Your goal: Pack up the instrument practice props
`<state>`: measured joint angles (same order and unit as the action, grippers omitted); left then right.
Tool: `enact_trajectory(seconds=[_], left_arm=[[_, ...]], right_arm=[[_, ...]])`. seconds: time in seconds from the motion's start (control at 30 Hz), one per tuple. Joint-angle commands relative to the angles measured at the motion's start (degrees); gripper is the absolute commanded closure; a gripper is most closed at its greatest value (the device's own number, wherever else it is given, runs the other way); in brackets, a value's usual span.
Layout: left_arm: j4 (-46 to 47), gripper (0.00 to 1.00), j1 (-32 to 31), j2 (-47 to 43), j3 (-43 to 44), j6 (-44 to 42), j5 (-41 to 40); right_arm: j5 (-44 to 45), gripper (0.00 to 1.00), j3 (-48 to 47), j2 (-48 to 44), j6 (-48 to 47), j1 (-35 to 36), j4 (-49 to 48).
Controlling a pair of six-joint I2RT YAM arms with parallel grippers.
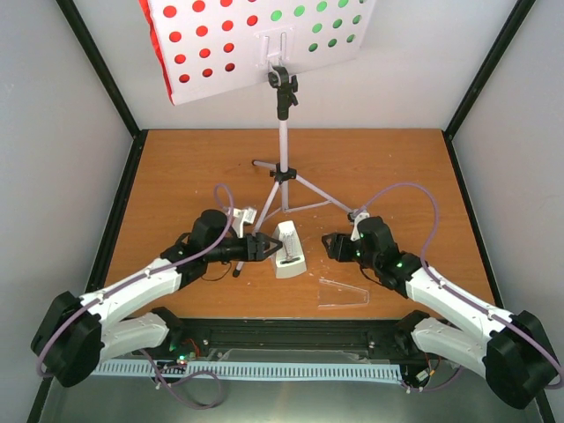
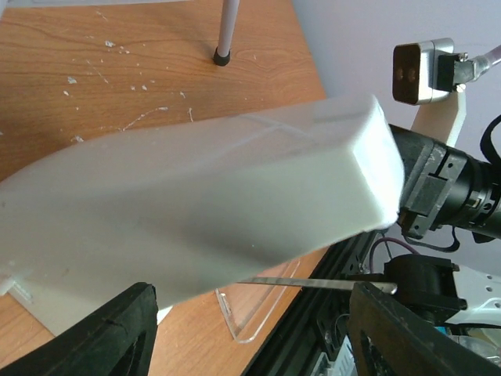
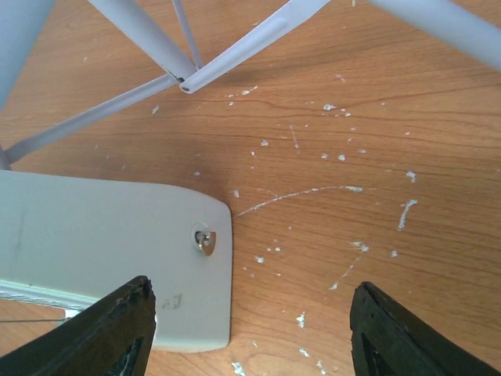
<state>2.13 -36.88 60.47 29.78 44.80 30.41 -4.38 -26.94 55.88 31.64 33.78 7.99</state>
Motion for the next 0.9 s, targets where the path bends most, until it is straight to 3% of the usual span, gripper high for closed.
enact_trajectory(seconds=[0.0, 0.2, 0.4, 0.57, 0.77, 0.87], left_arm=[[6.35, 0.32, -0.65, 2.93, 1.12, -3.15, 1.29], [11.29, 0.33, -0.68, 4.05, -1.20, -8.76, -1.89], [14.71, 0.33, -0.62, 6.22, -1.38, -13.95, 0.01], [16.30, 0.33, -0.64, 7.33, -1.39, -18.43, -0.01], [19.52, 0.33, -0.60, 10.61, -0.54, -22.33, 2.11], [22.01, 0.33, -0.60, 13.05, -0.05, -23.03, 3.13]], right_arm=[[-2.80, 0.33, -0.36, 0.55, 2.29, -0.71, -1.88], [4.03, 0.30, -2.28, -1.90, 2.07, -1.16, 6.20], [5.77, 0.28, -2.02, -5.23, 1.06, -1.70, 8.83], [-0.73, 0.26, -0.03, -7.32, -2.11, -1.75, 4.50], [-7.02, 0.10, 5.01, -10.41, -6.17, -1.71, -4.96], [-7.82, 0.12, 5.73, -9.06, -5.95, -1.70, -6.65]])
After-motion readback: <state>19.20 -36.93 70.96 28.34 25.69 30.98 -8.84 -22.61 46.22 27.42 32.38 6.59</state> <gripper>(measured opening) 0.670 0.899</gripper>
